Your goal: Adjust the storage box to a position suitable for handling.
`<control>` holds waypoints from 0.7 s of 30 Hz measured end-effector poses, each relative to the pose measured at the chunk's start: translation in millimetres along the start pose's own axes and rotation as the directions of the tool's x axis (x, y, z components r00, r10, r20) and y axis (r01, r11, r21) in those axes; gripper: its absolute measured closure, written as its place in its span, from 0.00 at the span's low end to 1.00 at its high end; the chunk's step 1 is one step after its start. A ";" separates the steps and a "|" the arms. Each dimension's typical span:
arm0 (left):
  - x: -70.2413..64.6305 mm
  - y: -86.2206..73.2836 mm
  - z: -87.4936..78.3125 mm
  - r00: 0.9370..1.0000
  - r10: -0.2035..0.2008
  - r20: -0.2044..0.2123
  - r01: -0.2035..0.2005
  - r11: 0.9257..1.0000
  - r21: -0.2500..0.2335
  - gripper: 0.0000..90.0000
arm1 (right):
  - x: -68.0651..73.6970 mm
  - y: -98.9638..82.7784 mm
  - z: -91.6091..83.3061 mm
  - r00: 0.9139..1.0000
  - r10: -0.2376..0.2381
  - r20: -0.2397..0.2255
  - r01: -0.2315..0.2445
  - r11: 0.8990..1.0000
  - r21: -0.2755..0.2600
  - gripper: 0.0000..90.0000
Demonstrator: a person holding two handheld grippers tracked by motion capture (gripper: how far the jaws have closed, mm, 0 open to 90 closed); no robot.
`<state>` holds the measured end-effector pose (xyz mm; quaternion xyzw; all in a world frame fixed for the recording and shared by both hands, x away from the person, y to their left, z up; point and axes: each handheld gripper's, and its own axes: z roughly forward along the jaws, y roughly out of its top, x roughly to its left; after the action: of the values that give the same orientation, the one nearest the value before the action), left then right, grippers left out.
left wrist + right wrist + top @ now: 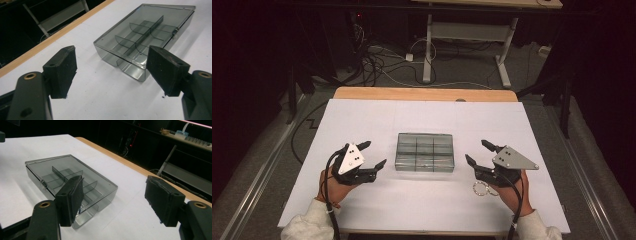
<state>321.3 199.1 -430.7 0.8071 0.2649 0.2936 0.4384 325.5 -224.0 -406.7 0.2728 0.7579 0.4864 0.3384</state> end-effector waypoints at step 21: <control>-17.5 -47.8 -24.0 0.999 -0.042 0.010 0.041 0.997 0.064 0.21 | 18.5 -21.4 -18.8 0.999 -0.001 -0.047 0.002 0.999 0.034 0.28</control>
<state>284.1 223.1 -465.6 0.8166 0.2883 0.2713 0.4201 297.5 -228.7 -425.5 0.2665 0.7740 0.4794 0.3164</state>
